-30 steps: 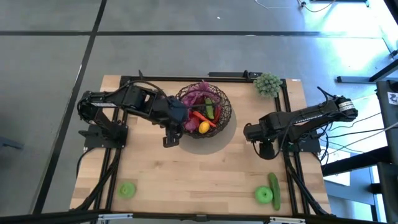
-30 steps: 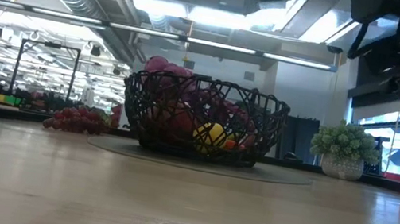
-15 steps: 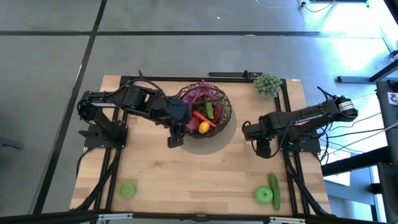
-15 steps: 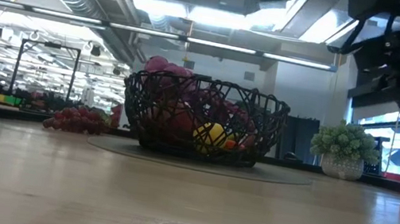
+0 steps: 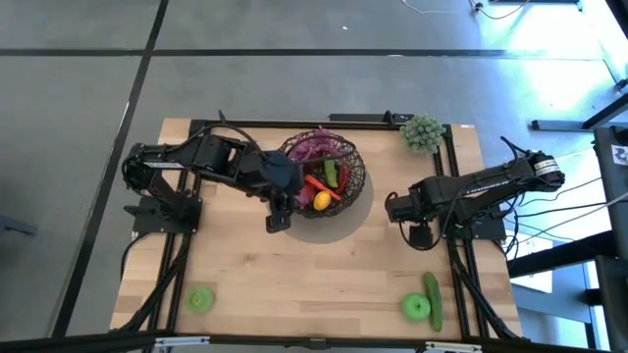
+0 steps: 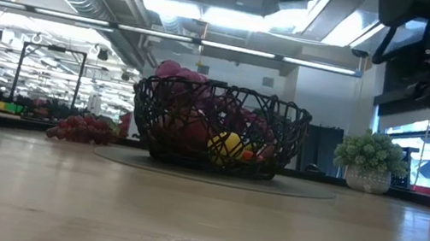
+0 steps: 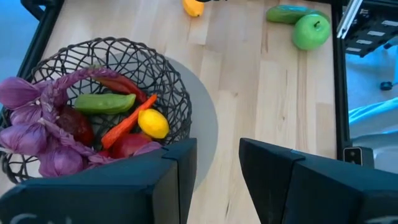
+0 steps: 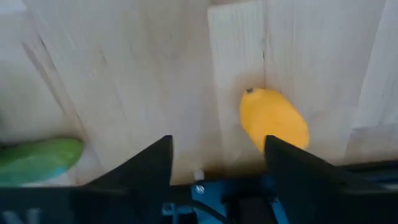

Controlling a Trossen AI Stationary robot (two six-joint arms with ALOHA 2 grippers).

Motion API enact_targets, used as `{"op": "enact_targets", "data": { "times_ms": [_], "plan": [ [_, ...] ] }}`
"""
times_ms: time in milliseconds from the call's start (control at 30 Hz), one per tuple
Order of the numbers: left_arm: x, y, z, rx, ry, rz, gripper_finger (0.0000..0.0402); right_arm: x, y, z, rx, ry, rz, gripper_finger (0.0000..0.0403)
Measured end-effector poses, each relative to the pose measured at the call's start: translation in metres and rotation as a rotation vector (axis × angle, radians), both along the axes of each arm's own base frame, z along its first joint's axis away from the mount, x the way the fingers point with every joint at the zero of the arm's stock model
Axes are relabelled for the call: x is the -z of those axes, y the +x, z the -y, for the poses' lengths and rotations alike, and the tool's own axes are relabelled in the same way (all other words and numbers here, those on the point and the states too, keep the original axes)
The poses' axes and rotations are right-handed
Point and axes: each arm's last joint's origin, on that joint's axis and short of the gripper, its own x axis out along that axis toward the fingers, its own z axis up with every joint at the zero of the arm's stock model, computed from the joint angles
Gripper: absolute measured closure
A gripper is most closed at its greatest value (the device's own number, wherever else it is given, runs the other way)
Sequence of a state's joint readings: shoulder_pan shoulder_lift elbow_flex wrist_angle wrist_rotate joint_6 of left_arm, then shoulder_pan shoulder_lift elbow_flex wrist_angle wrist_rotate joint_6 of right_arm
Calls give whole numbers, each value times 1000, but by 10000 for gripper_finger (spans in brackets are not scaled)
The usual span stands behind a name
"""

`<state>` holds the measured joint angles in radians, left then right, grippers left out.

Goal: Build produce basket
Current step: Put the lemon into the wire basket

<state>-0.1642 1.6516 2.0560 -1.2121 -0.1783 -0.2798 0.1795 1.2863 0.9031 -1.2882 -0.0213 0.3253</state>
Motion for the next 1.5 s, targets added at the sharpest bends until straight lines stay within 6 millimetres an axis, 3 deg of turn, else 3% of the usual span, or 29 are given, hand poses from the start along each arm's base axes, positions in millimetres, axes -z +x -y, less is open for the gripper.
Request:
{"op": "enact_targets", "data": {
  "times_ms": [200,533,767,1000,1133,1233,1367,1500],
  "plan": [
    [0,0,0,0,0,0,292,0,-2,0,-191,27,-18,96],
    [0,0,0,0,0,-1,291,-4,-9,10,-345,50,-16,97],
    [0,0,0,0,0,1,292,2,-24,28,-344,120,103,97],
    [0,0,0,0,0,1,292,-2,-27,36,-298,83,129,97],
    [0,0,0,0,0,1,292,-3,-27,42,-216,77,134,97],
    [0,0,0,0,0,1,292,-11,-26,46,-53,56,133,97],
    [0,0,0,0,0,2,292,-24,-27,50,232,-1,124,97],
    [0,0,0,0,0,2,291,-28,-26,51,623,-46,131,97]
  ]
}}
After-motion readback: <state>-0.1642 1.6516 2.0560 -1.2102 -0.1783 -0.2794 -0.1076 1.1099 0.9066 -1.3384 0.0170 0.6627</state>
